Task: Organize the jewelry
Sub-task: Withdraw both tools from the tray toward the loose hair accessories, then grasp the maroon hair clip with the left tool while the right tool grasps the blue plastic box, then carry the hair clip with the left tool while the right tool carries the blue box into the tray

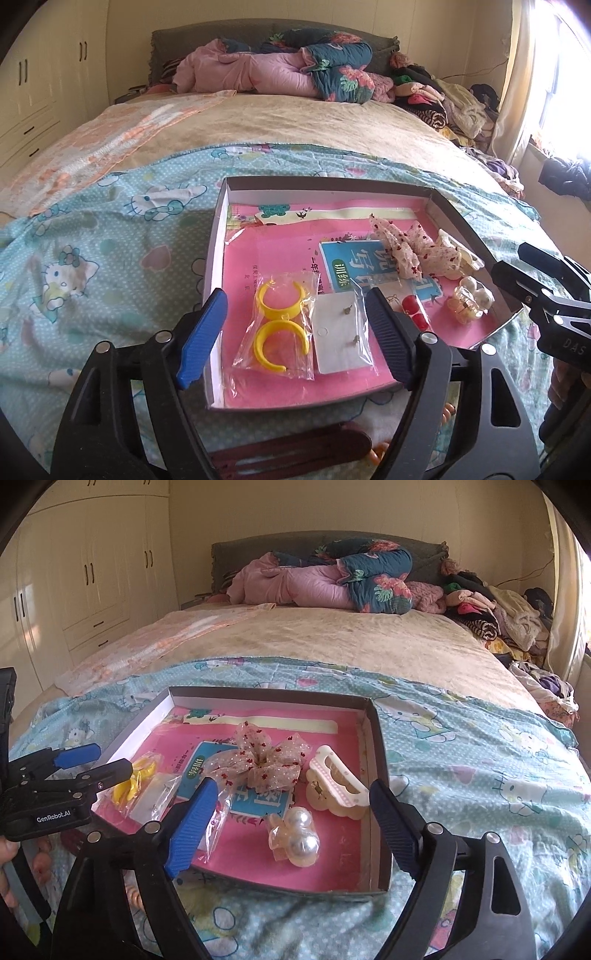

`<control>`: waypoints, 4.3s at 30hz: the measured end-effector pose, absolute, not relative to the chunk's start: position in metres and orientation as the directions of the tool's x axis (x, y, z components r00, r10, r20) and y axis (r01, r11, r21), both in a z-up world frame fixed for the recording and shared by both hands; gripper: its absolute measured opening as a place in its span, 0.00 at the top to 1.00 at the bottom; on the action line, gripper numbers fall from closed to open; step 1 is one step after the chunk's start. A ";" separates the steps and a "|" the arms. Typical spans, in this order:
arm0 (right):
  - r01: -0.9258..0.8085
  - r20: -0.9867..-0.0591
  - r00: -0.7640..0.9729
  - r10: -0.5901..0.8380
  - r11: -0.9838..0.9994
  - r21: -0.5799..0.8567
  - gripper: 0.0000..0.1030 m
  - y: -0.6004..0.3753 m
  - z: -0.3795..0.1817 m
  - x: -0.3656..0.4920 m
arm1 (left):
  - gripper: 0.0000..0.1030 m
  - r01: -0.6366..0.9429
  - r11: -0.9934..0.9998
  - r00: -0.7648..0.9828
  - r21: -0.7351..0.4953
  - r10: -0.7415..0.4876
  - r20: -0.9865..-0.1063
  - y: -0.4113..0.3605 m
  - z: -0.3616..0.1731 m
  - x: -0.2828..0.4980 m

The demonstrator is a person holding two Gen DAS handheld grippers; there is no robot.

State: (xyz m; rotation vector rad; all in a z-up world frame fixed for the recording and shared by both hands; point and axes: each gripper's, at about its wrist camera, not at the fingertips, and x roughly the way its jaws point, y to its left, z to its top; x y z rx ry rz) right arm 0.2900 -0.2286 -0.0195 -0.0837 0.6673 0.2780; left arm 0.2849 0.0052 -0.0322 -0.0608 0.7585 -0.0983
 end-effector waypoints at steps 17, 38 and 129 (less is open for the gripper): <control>-0.302 -0.606 0.755 0.251 0.953 0.019 0.20 -0.233 -0.013 0.250 | 0.13 0.036 0.995 0.755 -0.089 -0.086 -0.650 0.013 -0.018 0.250; -0.353 -0.608 0.736 0.298 0.935 0.031 0.20 -0.238 -0.017 0.193 | 0.11 0.047 0.996 0.772 -0.072 -0.082 -0.631 0.007 -0.016 0.200; -0.415 -0.699 0.624 0.349 0.906 0.082 0.65 -0.226 -0.066 0.175 | 0.99 0.342 0.936 0.553 -0.080 -0.269 -0.788 -0.004 -0.064 0.198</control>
